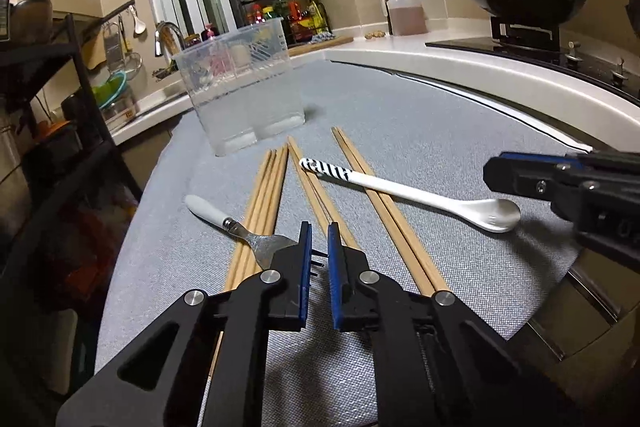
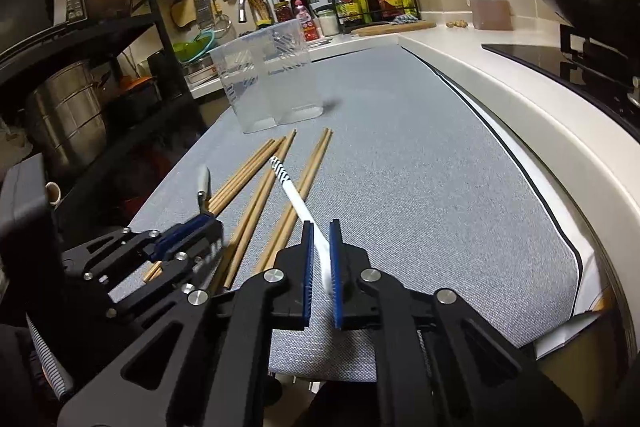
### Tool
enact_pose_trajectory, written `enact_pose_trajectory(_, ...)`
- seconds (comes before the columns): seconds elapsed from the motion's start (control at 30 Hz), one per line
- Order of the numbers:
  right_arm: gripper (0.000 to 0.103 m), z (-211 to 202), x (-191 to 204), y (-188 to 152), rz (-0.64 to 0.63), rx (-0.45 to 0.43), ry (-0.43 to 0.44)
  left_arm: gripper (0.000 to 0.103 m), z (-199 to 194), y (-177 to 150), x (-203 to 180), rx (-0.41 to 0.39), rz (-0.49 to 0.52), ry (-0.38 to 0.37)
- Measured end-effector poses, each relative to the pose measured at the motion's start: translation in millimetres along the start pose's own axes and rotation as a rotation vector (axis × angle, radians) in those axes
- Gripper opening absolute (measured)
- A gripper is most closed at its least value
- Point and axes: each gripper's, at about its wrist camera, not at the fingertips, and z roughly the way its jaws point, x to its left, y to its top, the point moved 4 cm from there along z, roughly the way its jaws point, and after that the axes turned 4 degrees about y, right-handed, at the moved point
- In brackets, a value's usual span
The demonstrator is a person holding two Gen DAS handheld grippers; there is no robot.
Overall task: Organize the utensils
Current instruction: 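Carry the spoon and fork toward the clear container with both grippers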
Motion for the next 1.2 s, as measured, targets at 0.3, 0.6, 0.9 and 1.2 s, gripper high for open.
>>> enact_pose_trajectory(0.3,0.043,9.7,-11.8,-14.7,0.019,0.019,-0.012,0.004,-23.3,13.2,22.0,-0.036,-0.05,0.006)
enact_pose_trajectory(0.6,0.023,23.8,-4.5,-24.9,-0.12,-0.053,-0.032,0.001,-41.3,33.6,64.1,-0.059,-0.181,0.005)
enact_pose_trajectory(0.9,0.021,2.1,8.6,-0.8,-0.128,-0.129,-0.008,0.002,-48.2,52.4,95.5,-0.062,-0.253,0.006)
enact_pose_trajectory(1.2,0.02,-9.9,27.9,65.0,-0.11,-0.193,0.021,0.002,-54.1,90.0,124.4,-0.075,-0.296,-0.023)
